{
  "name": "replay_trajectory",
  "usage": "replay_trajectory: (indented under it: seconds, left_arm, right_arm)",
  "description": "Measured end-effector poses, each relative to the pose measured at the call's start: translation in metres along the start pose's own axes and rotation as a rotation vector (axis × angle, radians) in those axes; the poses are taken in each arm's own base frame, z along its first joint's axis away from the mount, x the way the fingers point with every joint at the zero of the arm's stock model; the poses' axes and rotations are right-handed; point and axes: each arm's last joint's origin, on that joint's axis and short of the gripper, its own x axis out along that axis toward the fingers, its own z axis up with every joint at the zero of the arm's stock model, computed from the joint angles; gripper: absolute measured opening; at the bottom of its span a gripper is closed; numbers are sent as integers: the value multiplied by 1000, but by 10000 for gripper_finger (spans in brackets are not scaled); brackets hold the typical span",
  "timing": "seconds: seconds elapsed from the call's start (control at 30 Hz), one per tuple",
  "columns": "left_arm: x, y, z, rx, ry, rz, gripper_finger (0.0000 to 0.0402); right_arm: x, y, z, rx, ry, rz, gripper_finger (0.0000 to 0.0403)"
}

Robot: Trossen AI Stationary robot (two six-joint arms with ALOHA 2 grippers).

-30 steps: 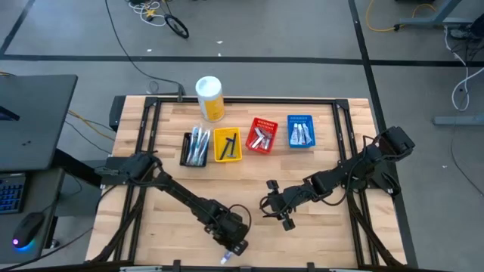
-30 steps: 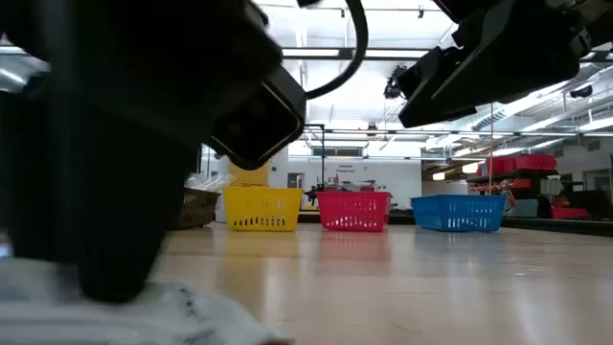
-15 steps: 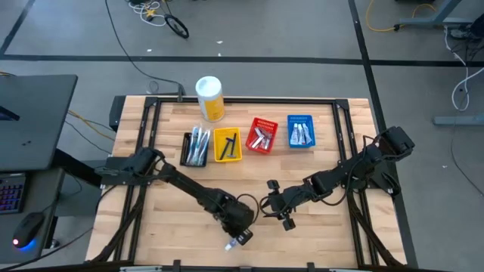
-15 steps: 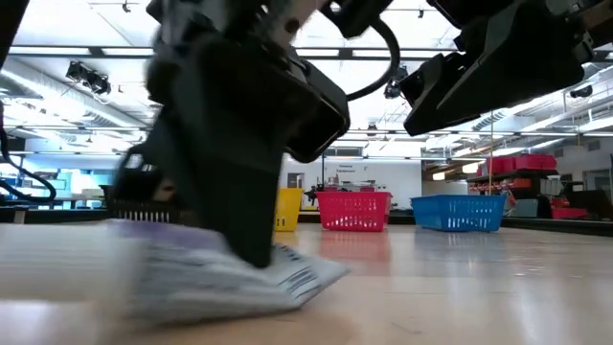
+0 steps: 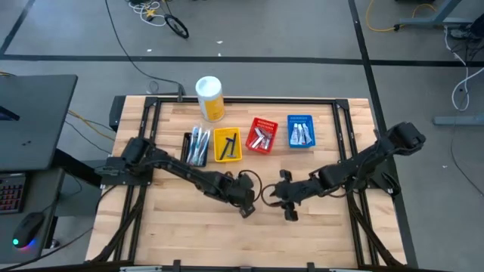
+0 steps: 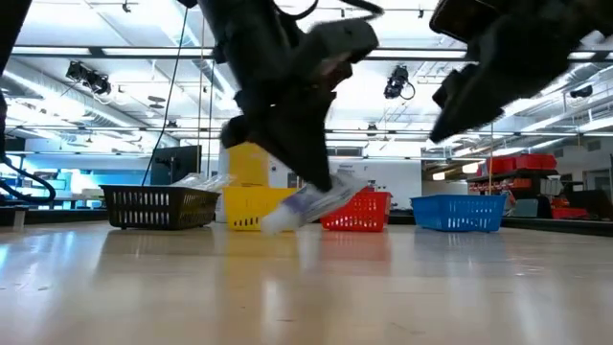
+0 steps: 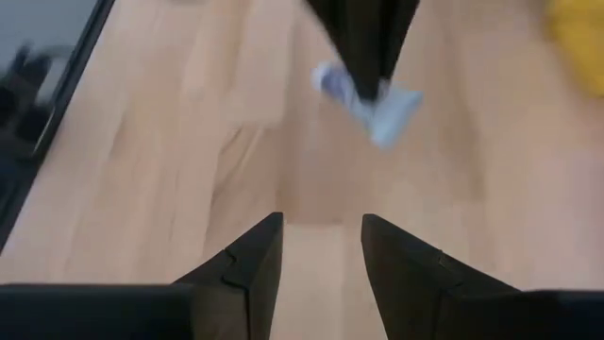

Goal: Pick & Place Travel size toiletries
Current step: Put the white toothpaste into the blue bin

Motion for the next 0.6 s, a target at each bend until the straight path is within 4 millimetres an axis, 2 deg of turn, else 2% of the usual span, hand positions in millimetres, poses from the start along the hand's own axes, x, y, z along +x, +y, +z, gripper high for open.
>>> replay_trajectory:
  seconds: [0.13, 0.23, 0.6]
  left_arm:
    - [-1, 1, 7, 61, -150, 90, 15]
    - [-2, 1, 12, 98, -255, 151, 12]
    - [-5, -9, 23, 235, -387, 126, 13]
  right_arm:
    - [-4, -11, 12, 161, -132, -140, 156]
    - [-3, -22, 15, 259, -161, -207, 156]
    - [-1, -42, 18, 326, -143, -221, 156]
